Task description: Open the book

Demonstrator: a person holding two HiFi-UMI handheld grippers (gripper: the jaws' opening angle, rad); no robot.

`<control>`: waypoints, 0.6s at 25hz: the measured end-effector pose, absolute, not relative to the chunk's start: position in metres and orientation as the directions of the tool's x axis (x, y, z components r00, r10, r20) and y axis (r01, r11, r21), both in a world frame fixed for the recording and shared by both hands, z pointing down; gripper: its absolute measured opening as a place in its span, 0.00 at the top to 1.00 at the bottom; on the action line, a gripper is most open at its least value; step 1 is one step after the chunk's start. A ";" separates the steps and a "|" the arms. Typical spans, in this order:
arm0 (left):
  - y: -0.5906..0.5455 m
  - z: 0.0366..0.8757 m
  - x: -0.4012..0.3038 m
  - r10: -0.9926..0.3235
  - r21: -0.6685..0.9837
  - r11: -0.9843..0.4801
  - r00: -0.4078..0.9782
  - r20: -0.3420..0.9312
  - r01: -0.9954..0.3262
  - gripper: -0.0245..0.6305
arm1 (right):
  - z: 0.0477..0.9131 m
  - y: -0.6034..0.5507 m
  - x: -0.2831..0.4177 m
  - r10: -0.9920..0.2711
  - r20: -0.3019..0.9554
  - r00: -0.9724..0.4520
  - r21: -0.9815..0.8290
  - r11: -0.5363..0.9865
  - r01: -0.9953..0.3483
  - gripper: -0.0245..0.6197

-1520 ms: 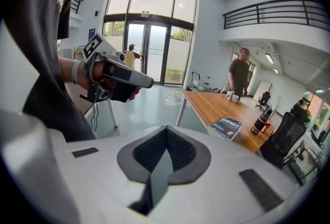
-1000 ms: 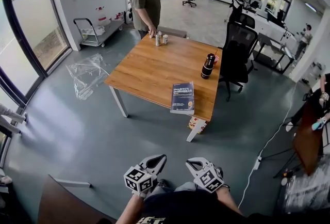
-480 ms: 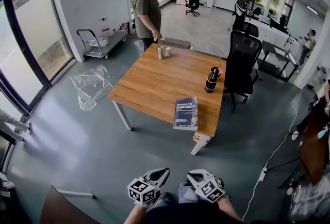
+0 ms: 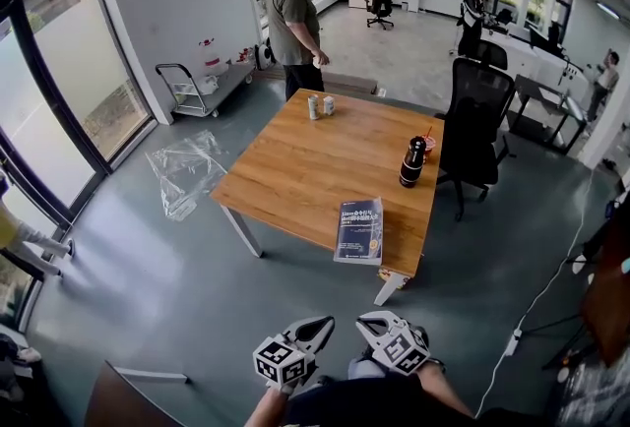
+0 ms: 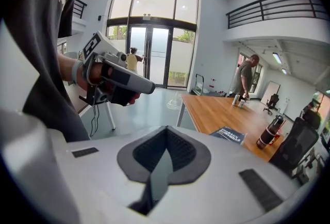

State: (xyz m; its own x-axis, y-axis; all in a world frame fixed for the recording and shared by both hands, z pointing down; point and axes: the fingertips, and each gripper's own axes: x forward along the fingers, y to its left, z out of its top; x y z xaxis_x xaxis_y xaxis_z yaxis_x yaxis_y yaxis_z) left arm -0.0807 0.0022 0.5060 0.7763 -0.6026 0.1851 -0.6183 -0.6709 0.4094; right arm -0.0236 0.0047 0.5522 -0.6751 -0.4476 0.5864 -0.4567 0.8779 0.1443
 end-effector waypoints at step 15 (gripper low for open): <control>-0.062 0.496 -0.029 -0.607 0.385 -0.666 0.764 0.217 -0.639 0.95 | 0.551 -0.077 0.037 -0.468 0.567 -0.678 0.113 0.859 -0.499 0.98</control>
State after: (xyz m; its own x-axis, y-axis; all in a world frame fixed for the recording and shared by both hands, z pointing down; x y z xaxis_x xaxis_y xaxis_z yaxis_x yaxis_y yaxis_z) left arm -0.0290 -0.0624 0.4962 0.7643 -0.6073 0.2166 -0.6386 -0.6663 0.3850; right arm 0.0371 -0.0770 0.5514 -0.6781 -0.4679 0.5668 -0.4986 0.8594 0.1130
